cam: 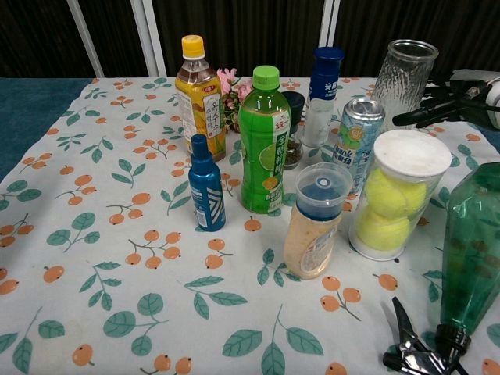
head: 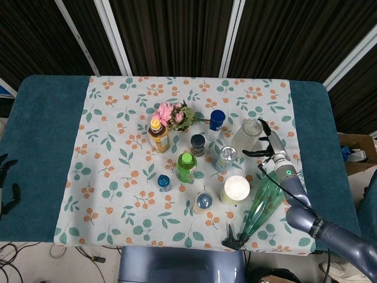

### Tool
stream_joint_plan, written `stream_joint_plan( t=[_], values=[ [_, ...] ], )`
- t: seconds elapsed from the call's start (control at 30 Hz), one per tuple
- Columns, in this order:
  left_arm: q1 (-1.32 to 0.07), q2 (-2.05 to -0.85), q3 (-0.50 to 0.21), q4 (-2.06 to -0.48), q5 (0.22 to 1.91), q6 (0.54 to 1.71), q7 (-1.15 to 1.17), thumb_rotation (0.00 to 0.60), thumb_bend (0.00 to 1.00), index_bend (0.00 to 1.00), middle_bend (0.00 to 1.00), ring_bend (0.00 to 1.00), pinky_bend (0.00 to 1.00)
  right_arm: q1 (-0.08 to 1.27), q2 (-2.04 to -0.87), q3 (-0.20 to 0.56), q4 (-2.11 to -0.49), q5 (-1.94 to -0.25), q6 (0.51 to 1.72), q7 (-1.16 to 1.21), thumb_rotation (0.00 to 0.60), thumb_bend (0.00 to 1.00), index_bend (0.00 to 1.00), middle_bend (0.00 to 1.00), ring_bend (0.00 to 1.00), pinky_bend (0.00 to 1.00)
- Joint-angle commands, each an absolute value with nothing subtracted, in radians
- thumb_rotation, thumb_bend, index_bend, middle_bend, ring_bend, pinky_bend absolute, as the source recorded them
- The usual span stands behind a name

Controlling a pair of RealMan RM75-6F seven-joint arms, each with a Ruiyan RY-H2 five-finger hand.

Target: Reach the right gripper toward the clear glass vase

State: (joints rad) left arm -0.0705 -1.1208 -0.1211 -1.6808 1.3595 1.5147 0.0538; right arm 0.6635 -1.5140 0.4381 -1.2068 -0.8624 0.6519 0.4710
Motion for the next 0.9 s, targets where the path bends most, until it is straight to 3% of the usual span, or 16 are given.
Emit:
stream_joint_plan(
  t=[0.03, 0.47, 0.9],
  values=[
    [-0.070, -1.121, -0.122, -1.681, 1.359, 1.516, 0.054, 0.600, 0.59, 0.17, 0.06, 0.11, 0.00, 0.669, -1.520, 0.443, -1.201, -0.864, 0.646, 0.477, 0.600, 0.16, 0.05, 0.13, 0.06, 0.21],
    [-0.069, -1.120, -0.125, -1.684, 1.347, 1.513, 0.057, 0.600, 0.59, 0.17, 0.06, 0.11, 0.00, 0.702, -1.555, 0.447, -1.148, -0.844, 0.619, 0.465, 0.600, 0.17, 0.06, 0.15, 0.09, 0.21],
    [-0.069, -1.117, -0.127, -1.689, 1.339, 1.509, 0.060, 0.600, 0.59, 0.17, 0.06, 0.11, 0.00, 0.711, -1.591, 0.450, -1.083, -0.867, 0.595, 0.496, 0.600, 0.26, 0.16, 0.24, 0.19, 0.23]
  ],
)
